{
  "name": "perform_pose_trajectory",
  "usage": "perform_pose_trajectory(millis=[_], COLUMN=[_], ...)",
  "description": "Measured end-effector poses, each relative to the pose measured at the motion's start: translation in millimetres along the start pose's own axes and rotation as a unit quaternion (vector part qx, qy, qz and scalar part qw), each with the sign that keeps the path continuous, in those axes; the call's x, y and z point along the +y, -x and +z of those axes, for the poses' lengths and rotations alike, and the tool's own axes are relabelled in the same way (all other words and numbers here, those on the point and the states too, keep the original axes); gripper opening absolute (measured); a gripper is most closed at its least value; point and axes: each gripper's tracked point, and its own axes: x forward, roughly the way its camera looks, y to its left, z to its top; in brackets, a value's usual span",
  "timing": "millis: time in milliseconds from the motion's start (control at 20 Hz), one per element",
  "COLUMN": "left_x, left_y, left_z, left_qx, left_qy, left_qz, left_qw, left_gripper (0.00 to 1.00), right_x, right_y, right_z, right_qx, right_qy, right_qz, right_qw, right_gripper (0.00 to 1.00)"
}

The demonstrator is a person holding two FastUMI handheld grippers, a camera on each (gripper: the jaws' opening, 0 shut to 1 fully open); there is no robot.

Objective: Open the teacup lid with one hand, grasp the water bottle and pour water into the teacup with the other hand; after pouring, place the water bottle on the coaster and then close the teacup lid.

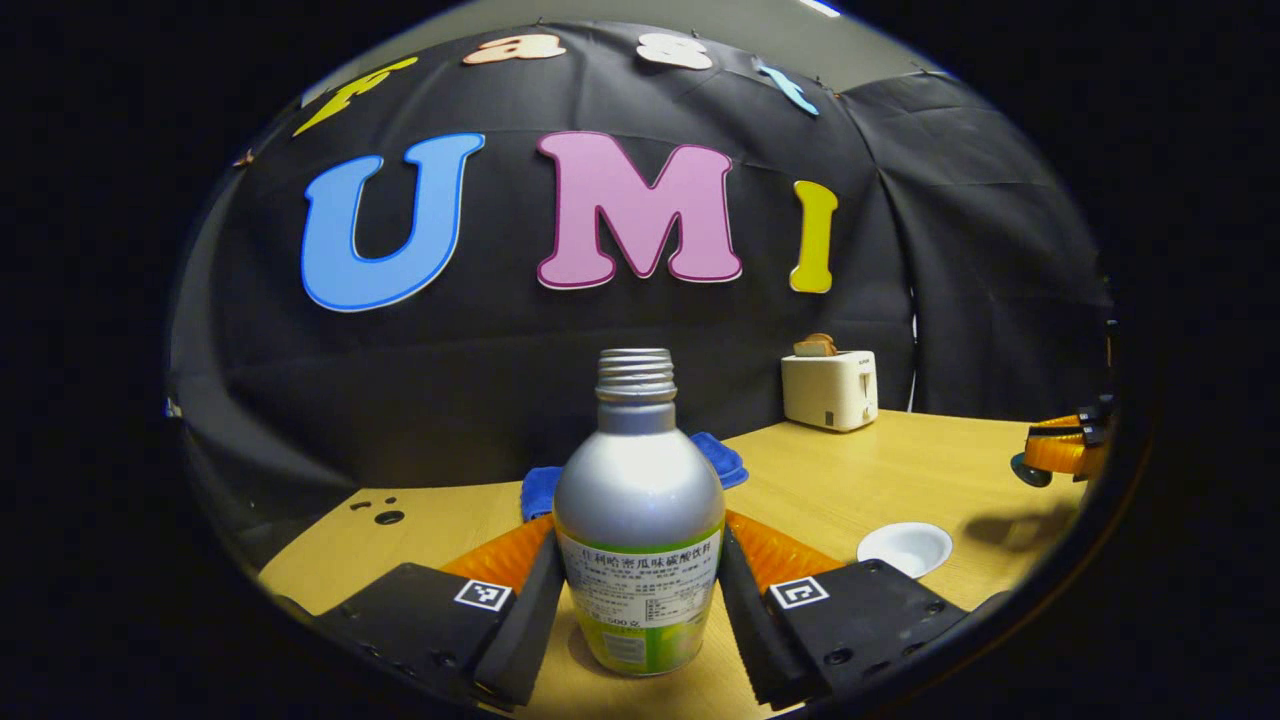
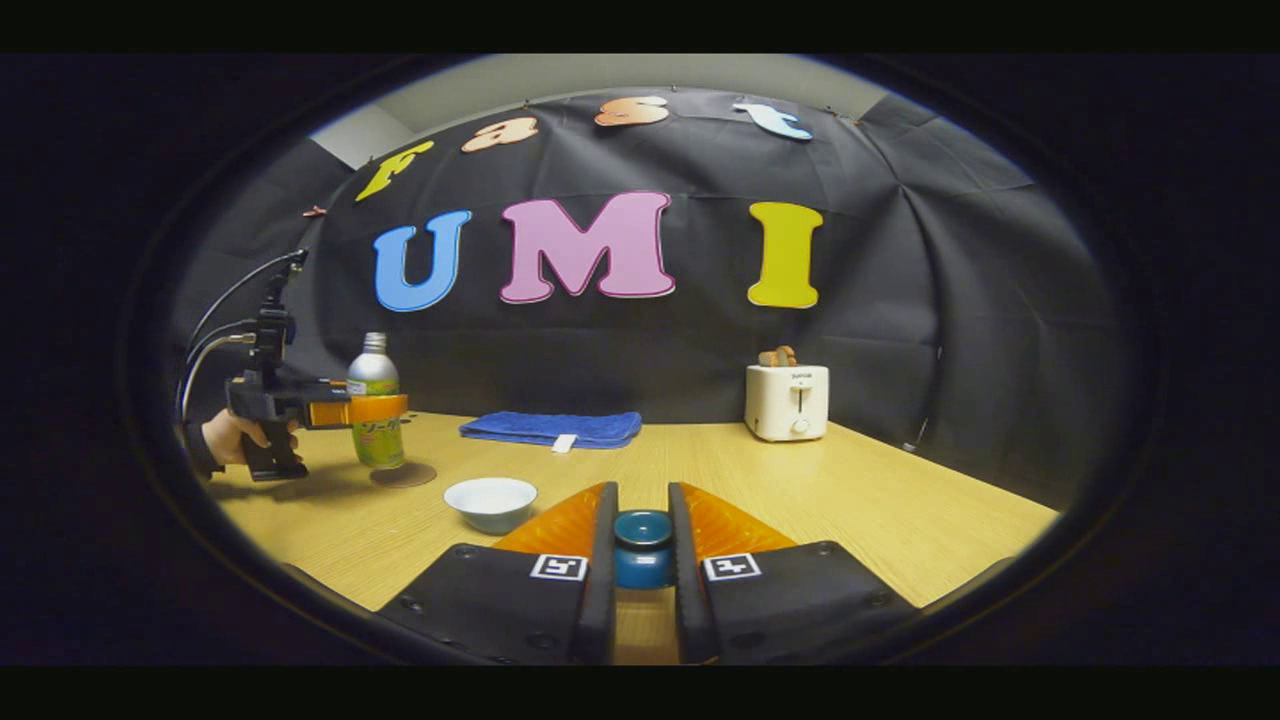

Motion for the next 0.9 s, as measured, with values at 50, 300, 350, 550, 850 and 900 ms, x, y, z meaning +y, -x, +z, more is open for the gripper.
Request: perform_pose_trajectory(millis=[50, 300, 350, 550, 850, 900], left_x=[2, 4, 5, 6, 0, 1], left_y=[-3, 5, 3, -1, 5, 7], left_z=[0, -1, -1, -7, -10, -8], left_qx=[-0.002, 0.006, 0.011, 0.013, 0.034, 0.036], left_qy=[0.012, 0.042, 0.044, 0.053, 0.050, 0.048], left_qz=[0.003, 0.024, 0.025, 0.034, 0.032, 0.036], left_qw=[1.000, 0.999, 0.999, 0.998, 0.998, 0.998], left_gripper=[0.79, 0.79, 0.79, 0.80, 0.83, 0.85], right_x=[-1, -1, -1, -1, -1, -1], right_y=[0, 0, 0, 0, 0, 0], right_z=[1, 0, 0, 0, 0, 0], right_qx=[0.000, 0.000, 0.000, 0.000, 0.000, 0.000], right_qy=[0.000, 0.000, 0.000, 0.000, 0.000, 0.000], right_qz=[-0.003, -0.005, -0.005, -0.005, -0.005, -0.005], right_qw=[1.000, 1.000, 1.000, 1.000, 1.000, 1.000], right_gripper=[0.28, 0.28, 0.28, 0.28, 0.28, 0.28])
